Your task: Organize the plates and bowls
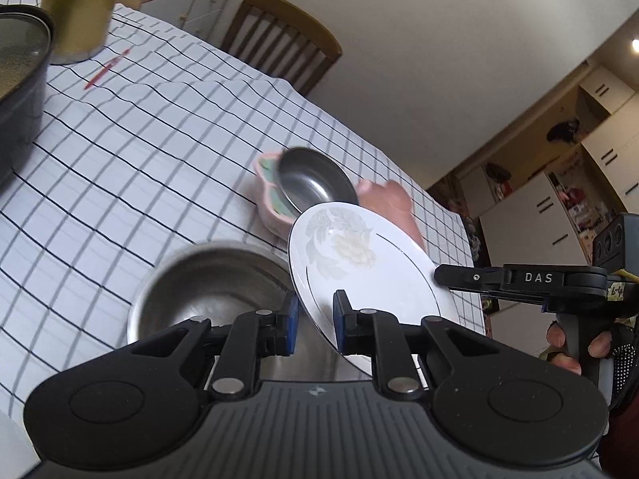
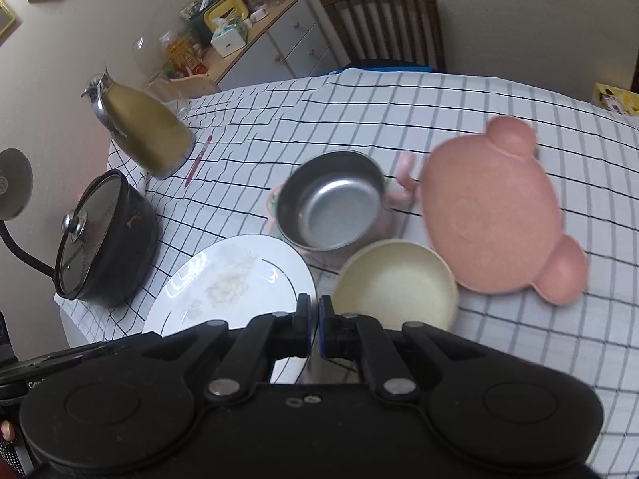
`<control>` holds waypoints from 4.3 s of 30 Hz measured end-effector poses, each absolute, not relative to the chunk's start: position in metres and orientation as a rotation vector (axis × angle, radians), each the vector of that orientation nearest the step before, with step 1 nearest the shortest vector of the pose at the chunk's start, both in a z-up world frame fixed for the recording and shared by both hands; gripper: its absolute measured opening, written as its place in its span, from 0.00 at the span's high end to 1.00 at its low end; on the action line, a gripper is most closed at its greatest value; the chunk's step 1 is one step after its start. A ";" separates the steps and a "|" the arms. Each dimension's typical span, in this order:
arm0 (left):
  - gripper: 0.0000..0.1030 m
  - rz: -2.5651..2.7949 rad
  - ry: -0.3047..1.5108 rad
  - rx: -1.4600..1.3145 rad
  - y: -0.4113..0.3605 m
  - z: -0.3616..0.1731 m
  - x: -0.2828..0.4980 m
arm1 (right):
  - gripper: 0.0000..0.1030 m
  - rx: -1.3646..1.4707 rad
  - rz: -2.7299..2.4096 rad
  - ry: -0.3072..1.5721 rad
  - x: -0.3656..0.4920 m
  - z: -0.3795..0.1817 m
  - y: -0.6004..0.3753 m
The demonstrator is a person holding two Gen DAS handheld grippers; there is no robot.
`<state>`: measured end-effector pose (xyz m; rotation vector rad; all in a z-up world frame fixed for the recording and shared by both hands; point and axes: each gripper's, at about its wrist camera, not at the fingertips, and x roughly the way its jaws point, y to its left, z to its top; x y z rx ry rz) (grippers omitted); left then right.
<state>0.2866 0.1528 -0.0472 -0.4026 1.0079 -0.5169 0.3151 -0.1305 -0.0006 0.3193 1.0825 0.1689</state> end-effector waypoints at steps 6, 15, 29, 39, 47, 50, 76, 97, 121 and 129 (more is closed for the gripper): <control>0.83 -0.552 1.033 -0.379 0.111 -0.042 0.242 | 0.96 0.343 0.123 1.062 0.257 0.018 -0.168; 0.83 -0.593 1.091 -0.332 0.041 -0.057 0.172 | 0.96 0.371 0.069 1.068 0.171 0.016 -0.232; 0.83 -0.497 1.216 -0.291 -0.012 -0.129 0.119 | 0.96 0.353 0.082 1.139 0.107 -0.045 -0.287; 0.83 -0.436 1.231 -0.243 -0.026 -0.150 0.110 | 0.96 0.336 0.117 1.200 0.099 -0.092 -0.298; 0.83 -0.394 1.237 -0.236 -0.026 -0.154 0.106 | 0.96 0.315 0.153 1.219 0.099 -0.099 -0.299; 0.83 -0.387 1.241 -0.237 -0.027 -0.156 0.105 | 0.96 0.309 0.163 1.220 0.100 -0.099 -0.299; 0.83 -0.374 1.251 -0.168 -0.027 -0.134 0.108 | 0.96 0.261 0.183 1.239 0.113 -0.101 -0.296; 0.57 -0.426 0.950 -0.031 -0.033 -0.034 0.116 | 0.41 0.152 0.254 0.977 0.102 -0.012 -0.267; 0.26 -0.672 0.809 0.142 -0.026 0.004 0.288 | 0.07 0.282 -0.144 0.884 0.196 0.009 -0.212; 0.26 -0.776 0.804 0.263 -0.053 -0.004 0.375 | 0.07 0.287 -0.295 0.940 0.253 -0.009 -0.202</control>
